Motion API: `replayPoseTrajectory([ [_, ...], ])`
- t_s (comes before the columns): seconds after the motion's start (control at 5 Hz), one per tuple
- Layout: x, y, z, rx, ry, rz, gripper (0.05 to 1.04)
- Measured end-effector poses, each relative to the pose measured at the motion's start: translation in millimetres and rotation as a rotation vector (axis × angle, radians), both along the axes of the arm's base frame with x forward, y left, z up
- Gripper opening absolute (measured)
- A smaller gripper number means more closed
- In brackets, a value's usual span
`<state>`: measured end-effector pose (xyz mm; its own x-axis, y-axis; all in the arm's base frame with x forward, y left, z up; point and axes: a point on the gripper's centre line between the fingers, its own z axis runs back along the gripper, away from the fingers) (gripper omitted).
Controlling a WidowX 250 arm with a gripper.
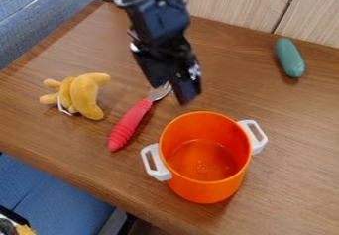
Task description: Move the orange bowl to the upper middle of the table slightly to the left
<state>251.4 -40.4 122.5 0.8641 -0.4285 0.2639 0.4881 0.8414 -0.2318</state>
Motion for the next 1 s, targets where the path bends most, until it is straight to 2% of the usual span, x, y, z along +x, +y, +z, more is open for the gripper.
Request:
replayPoseTrajectory([
  [0.2,-8.2,-13.8,-4.5,-0.001,0.019,-0.073,1.0],
  [0.4,-15.0,-24.3,-8.5,0.019,0.035,-0.129,0.948],
  [0.6,-16.7,-26.4,-14.6,0.075,0.033,-0.137,0.66],
  [0.8,-13.0,-26.0,-29.1,0.188,0.045,-0.133,0.357],
  [1.0,-10.9,-24.1,-32.6,0.202,0.041,-0.116,0.147],
])
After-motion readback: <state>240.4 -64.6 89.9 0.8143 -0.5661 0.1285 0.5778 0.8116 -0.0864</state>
